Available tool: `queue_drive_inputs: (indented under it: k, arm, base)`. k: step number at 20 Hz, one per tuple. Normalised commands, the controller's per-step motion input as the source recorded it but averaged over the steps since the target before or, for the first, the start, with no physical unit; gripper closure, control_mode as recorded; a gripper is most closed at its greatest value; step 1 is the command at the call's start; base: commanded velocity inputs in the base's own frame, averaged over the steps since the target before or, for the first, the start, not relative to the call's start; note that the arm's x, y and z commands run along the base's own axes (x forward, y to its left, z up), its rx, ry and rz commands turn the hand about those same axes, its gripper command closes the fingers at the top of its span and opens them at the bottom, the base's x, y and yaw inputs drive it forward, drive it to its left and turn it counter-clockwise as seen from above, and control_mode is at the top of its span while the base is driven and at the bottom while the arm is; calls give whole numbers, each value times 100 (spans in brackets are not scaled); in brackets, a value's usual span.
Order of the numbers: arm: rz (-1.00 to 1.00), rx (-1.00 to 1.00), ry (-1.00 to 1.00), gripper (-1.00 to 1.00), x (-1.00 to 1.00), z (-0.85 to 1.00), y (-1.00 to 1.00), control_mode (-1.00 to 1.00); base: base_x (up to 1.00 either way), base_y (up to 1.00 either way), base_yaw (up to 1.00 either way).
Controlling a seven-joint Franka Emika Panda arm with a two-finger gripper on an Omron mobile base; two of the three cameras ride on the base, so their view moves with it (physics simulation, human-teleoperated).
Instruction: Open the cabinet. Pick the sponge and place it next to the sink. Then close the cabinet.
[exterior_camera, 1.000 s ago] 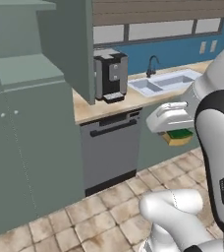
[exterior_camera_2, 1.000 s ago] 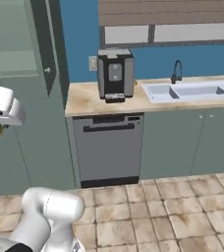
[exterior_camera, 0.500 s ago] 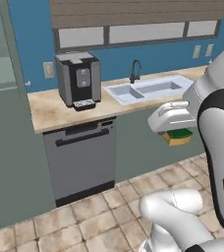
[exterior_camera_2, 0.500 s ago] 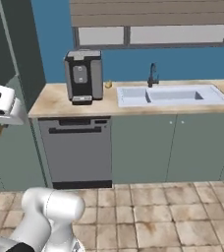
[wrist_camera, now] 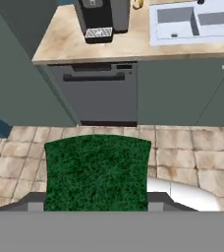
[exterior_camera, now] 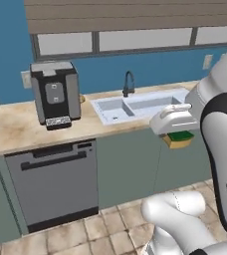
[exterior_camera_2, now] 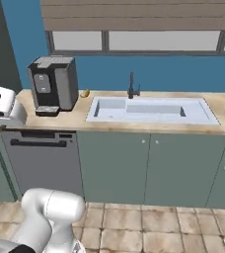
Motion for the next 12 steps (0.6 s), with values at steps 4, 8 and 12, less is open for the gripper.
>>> queue_drive_inputs:
  k: [4,8,12]
  arm:
    - [0,0,0,100,0,0,0,100]
    - [0,0,0,100,0,0,0,100]
    - [0,0,0,100,0,0,0,100]
  base:
    - [100,-100,19]
    - [96,-100,3]
    - [58,-83,-2]
